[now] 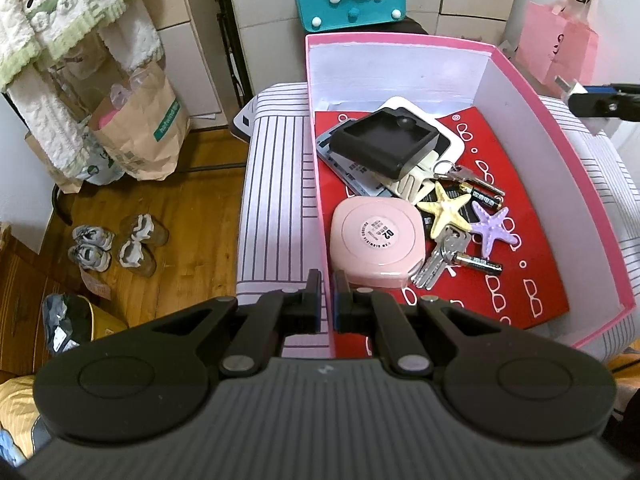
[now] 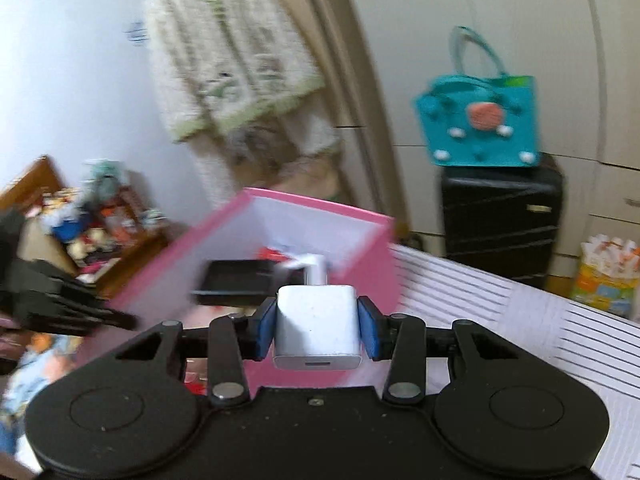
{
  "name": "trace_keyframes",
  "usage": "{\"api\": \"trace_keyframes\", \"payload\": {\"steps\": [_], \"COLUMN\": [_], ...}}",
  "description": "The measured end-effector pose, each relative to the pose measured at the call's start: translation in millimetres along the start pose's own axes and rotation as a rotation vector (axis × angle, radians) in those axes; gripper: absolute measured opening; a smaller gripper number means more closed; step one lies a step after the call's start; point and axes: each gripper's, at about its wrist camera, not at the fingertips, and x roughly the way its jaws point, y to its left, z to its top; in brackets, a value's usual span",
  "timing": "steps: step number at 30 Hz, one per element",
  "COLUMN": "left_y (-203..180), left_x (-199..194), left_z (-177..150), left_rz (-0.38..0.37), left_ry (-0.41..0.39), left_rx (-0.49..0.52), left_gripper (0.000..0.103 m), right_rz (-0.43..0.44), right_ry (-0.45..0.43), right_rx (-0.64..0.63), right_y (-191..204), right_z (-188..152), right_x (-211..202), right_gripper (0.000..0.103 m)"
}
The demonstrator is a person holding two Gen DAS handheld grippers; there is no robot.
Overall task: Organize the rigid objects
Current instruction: 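Carry the white charger into the box beside the pink case and release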
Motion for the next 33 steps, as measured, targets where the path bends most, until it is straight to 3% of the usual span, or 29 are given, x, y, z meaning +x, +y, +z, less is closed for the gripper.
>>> {"api": "trace_keyframes", "payload": {"steps": [8, 18, 33], "left_y": [4.2, 8.4, 11.1], "left_x": [-2.1, -3.1, -4.3], "left_z": [-4.2, -5.3, -10.0], "left_rz": [-0.022, -0.047, -0.06], "left_ry": [0.003, 0.001, -0.015], "left_rx": [0.0, -0.018, -0.027], "left_gripper": [0.006, 0.006, 0.007], "right_rz": [0.177, 0.145, 0.079], "right_ry": [0.164, 0.302, 0.421], "right_rx": [-0.004, -0.097, -0.125], "right_y": [65.0, 104.7, 110.9], "right_z": [12.6, 15.3, 16.7], "right_x": [40.0, 101.5, 149.8], "right_gripper": [0.048, 0.048, 0.048]}}
